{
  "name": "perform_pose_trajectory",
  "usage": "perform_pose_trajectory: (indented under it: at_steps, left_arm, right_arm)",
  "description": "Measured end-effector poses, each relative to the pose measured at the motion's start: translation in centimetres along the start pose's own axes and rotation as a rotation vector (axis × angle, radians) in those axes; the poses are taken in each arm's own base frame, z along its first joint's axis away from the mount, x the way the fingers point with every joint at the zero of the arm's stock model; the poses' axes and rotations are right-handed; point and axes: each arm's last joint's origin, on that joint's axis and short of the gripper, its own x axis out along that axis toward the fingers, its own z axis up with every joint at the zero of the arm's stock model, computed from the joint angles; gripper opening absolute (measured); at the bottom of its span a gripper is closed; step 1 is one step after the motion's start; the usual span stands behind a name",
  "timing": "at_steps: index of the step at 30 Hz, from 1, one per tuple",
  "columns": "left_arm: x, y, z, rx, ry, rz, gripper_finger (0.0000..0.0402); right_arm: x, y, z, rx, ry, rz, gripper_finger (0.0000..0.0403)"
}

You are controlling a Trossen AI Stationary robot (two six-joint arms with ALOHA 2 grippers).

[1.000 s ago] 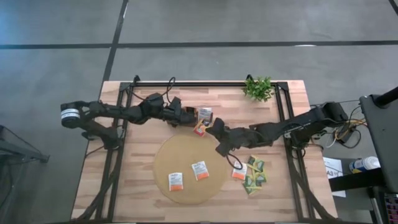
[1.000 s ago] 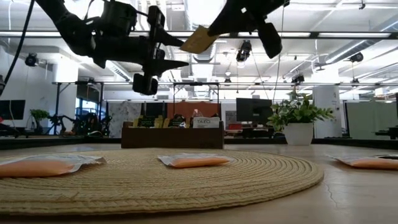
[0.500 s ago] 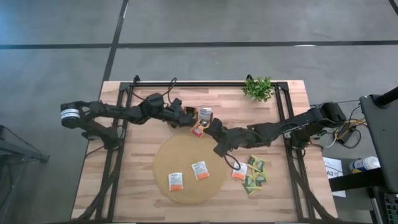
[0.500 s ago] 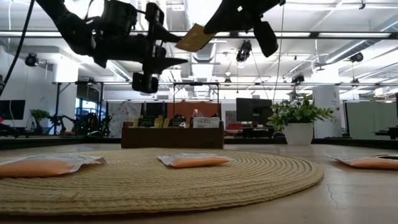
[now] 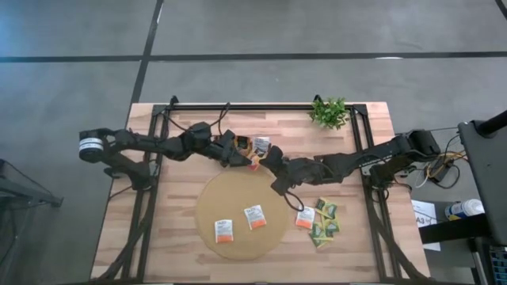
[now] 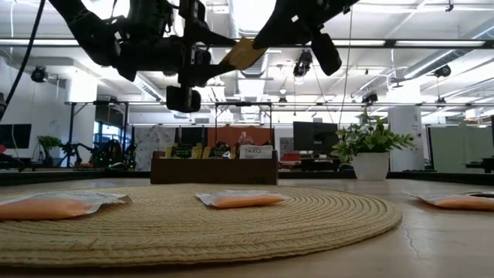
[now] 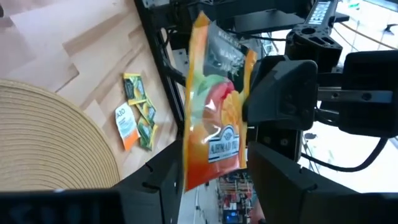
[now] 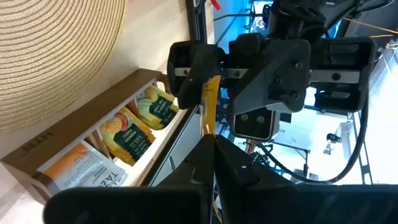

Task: Pick & Place Tea
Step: Put the yellow tea bag into the middle section of the wooden organizer

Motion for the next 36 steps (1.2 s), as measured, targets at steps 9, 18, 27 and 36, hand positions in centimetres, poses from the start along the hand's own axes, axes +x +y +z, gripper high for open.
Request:
perform_pose_trajectory:
  at_steps: [9,18,27,36]
  left_arm:
    - [0.0,0.0,0.0,0.032,-0.007,0.001,0.0095]
    - [0.0,0.0,0.1,0.071,-0.036,0.009,0.0008]
    - [0.0,0.3,0.2,0.084,-0.067,0.043,0.0008]
    - [0.1,0.6,-0.1,0.330,-0.110,0.109,0.0008]
  right_arm:
    - [0.1,0.4,0.0,-0.007,0.002,0.012,0.0008]
    - [0.1,0.6,0.0,0.044,-0.004,0.018,0.0009]
    - [-0.1,0.4,-0.1,0.208,-0.005,0.011,0.0062]
    - [-1.8,-0.3,-1.3,0.480,0.023,0.048,0.0147]
